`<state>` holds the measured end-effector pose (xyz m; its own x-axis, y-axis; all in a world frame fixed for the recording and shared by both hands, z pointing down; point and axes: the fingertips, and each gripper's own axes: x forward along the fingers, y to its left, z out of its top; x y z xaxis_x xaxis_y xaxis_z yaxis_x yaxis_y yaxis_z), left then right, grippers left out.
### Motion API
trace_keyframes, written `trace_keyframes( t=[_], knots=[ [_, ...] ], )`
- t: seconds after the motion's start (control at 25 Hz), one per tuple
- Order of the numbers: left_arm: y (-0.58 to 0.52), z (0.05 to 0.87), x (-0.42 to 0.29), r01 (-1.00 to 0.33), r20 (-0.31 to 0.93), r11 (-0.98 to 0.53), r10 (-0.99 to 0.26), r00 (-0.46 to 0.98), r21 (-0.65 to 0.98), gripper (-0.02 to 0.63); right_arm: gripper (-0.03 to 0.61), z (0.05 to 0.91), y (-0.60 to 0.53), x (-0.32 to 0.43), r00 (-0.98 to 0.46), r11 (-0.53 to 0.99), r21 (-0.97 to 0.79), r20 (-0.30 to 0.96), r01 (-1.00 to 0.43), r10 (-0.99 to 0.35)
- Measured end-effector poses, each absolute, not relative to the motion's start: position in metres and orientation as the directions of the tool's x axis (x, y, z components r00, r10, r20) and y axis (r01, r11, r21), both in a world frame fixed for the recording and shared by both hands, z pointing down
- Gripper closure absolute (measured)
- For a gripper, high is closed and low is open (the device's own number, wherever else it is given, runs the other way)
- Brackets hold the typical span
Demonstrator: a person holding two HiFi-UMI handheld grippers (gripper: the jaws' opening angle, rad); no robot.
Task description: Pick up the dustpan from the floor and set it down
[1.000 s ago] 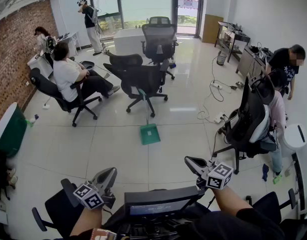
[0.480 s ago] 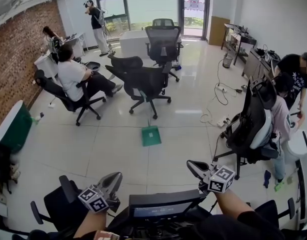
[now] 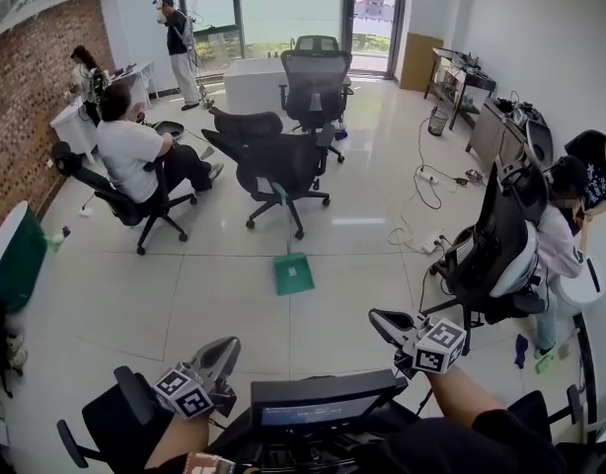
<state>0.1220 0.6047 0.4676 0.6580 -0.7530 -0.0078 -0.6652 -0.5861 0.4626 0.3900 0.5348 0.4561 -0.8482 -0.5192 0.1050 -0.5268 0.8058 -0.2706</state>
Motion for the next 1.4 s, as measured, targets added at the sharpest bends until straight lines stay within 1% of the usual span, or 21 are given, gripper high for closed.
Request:
trace_keyframes(
  t=[0.2,0.4,0.52,0.64,0.8,0.92,1.04,1.24,1.4],
  knots=[
    [0.535,0.453,-0.008,-0.644,-0.009,-0.625,-0.720,0.694,0.441,0.607,0.561,0.428,0.470,0.263,-0.826,0.790,-0.251,0.096,-0.560,-0.555],
    [0.475,0.451,-0.121,-0.648,-0.002,-0.626,-0.720,0.694,0.434,0.607,0.561,0.417,0.405,0.157,-0.815,0.777,-0.254,0.097,-0.576,-0.572],
    [0.439,0.454,-0.171,-0.654,0.002,-0.614,-0.728,0.685,0.442,0.607,0.561,0.418,0.371,0.109,-0.817,0.778,-0.257,0.108,-0.574,-0.567],
    [0.404,0.460,-0.197,-0.655,-0.001,-0.606,-0.734,0.679,0.452,0.607,0.561,0.429,0.335,0.082,-0.820,0.776,-0.270,0.134,-0.571,-0.556],
    [0.347,0.472,-0.204,-0.665,0.012,-0.592,-0.743,0.669,0.456,0.607,0.561,0.448,0.273,0.068,-0.834,0.782,-0.292,0.144,-0.550,-0.533],
    [0.299,0.479,-0.191,-0.688,0.028,-0.564,-0.764,0.645,0.458,0.607,0.561,0.464,0.216,0.077,-0.851,0.792,-0.315,0.138,-0.523,-0.507],
    [0.227,0.483,-0.175,-0.721,0.038,-0.528,-0.795,0.606,0.448,0.607,0.561,0.480,0.137,0.087,-0.877,0.818,-0.319,0.130,-0.479,-0.463],
    [0.125,0.478,-0.119,-0.759,0.043,-0.463,-0.842,0.538,0.458,0.607,0.561,0.485,0.025,0.128,-0.920,0.865,-0.315,0.143,-0.391,-0.364],
    [0.057,0.476,-0.065,-0.771,0.041,-0.437,-0.859,0.511,0.464,0.607,0.561,0.486,-0.045,0.172,-0.937,0.884,-0.313,0.132,-0.348,-0.322]
  ],
)
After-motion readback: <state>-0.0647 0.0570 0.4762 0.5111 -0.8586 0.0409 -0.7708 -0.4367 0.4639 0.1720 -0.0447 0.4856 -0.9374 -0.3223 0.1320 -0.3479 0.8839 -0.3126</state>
